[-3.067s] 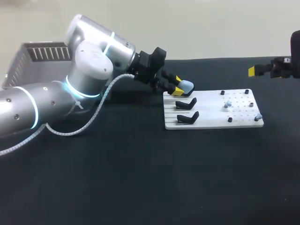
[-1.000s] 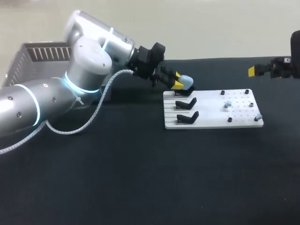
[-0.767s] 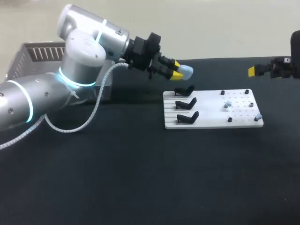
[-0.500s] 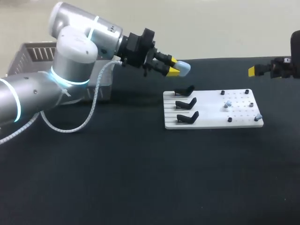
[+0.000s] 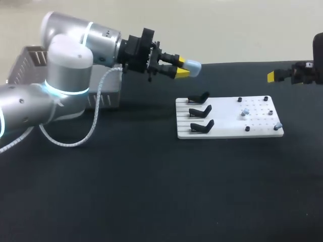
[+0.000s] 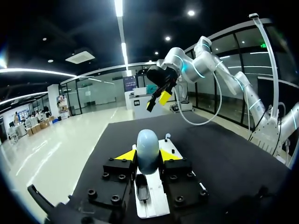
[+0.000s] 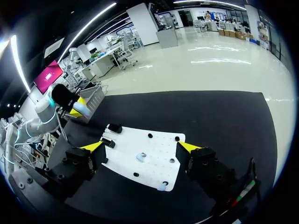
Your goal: Pick up each earbud case from the left stands, insert the matching earbuds, close the lid, and place the case in the box.
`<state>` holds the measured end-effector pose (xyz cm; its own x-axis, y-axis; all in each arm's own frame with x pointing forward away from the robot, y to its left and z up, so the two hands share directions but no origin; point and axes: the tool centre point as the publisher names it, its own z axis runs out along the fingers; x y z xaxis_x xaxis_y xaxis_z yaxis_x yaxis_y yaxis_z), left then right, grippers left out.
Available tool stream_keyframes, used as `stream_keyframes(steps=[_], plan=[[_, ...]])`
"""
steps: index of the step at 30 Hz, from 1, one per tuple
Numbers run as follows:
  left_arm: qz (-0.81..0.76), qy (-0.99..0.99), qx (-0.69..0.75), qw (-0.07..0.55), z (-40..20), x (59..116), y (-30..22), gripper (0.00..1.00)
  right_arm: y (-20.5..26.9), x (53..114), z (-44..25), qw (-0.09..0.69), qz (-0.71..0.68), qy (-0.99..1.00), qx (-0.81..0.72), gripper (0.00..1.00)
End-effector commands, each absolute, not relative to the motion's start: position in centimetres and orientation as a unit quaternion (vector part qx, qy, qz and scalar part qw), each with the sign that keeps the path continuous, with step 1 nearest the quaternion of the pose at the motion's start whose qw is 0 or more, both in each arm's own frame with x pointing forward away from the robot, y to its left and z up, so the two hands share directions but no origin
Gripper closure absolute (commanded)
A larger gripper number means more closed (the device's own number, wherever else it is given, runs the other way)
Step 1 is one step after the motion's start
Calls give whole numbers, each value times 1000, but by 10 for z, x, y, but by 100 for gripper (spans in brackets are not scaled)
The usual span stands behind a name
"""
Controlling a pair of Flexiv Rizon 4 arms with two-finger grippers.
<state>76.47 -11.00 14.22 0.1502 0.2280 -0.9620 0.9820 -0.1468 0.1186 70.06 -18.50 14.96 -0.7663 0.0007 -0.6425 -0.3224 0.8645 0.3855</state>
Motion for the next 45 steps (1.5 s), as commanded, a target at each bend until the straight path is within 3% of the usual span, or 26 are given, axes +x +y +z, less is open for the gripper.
stream_keyframes(steps=[1,45], plan=[[-423,501,593,467,142,756,-104,100,-185,700,150,330,244,907,-89,0],[-527,486,530,453,138,713,-116,100,-185,700,150,330,244,907,-89,0]])
